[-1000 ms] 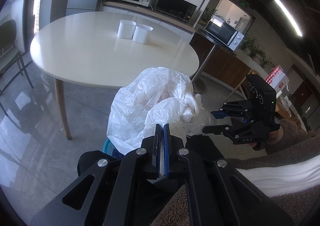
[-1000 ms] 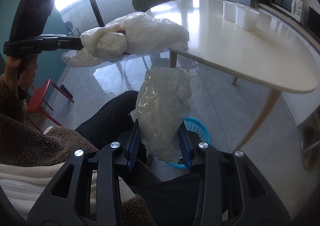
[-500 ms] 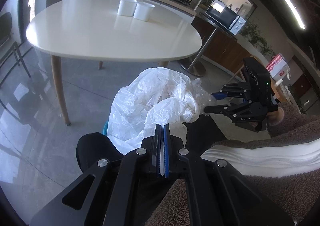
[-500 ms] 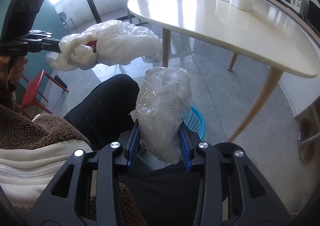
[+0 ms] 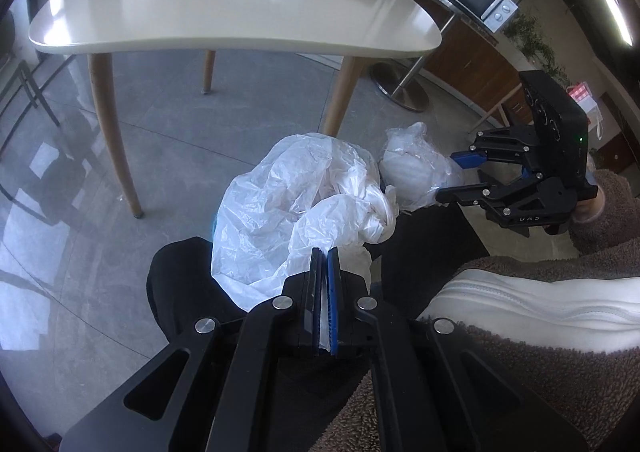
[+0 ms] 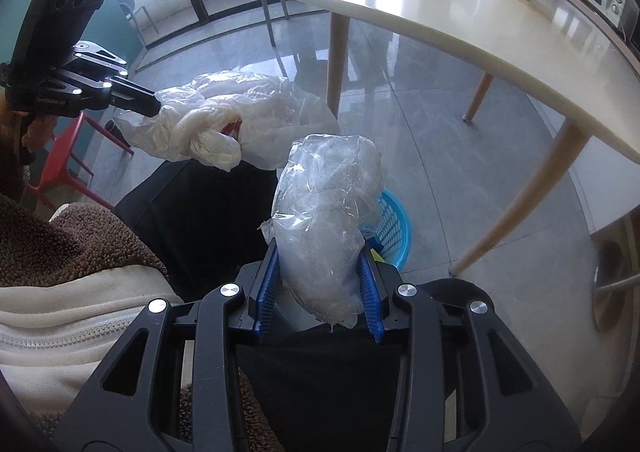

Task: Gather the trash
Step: 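Carry both white plastic bags down over the wastebasket, then open both tools to drop the white bags into the wastebasket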

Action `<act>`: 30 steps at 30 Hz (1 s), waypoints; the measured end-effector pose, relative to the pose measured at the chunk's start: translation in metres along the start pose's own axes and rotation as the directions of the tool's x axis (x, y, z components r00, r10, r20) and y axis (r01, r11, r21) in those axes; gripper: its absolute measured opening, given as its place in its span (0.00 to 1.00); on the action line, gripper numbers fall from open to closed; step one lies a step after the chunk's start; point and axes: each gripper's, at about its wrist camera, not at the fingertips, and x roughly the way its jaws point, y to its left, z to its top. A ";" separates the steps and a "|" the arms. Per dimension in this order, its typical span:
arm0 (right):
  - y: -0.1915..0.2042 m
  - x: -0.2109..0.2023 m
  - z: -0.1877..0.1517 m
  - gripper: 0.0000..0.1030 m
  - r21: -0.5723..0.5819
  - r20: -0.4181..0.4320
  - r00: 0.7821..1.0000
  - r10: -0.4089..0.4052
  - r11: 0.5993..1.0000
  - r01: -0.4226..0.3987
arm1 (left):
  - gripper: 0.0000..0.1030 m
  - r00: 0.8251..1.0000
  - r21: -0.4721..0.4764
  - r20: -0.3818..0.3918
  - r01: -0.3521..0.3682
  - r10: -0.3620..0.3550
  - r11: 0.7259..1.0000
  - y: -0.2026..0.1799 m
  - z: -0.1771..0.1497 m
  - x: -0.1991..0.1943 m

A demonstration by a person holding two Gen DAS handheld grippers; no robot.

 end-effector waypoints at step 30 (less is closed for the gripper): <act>-0.039 0.127 0.043 0.92 -0.017 -0.211 0.977 0.002 1.000 -0.006 | 0.94 0.955 0.108 -0.269 -0.095 0.121 0.990 0.013 0.051 0.118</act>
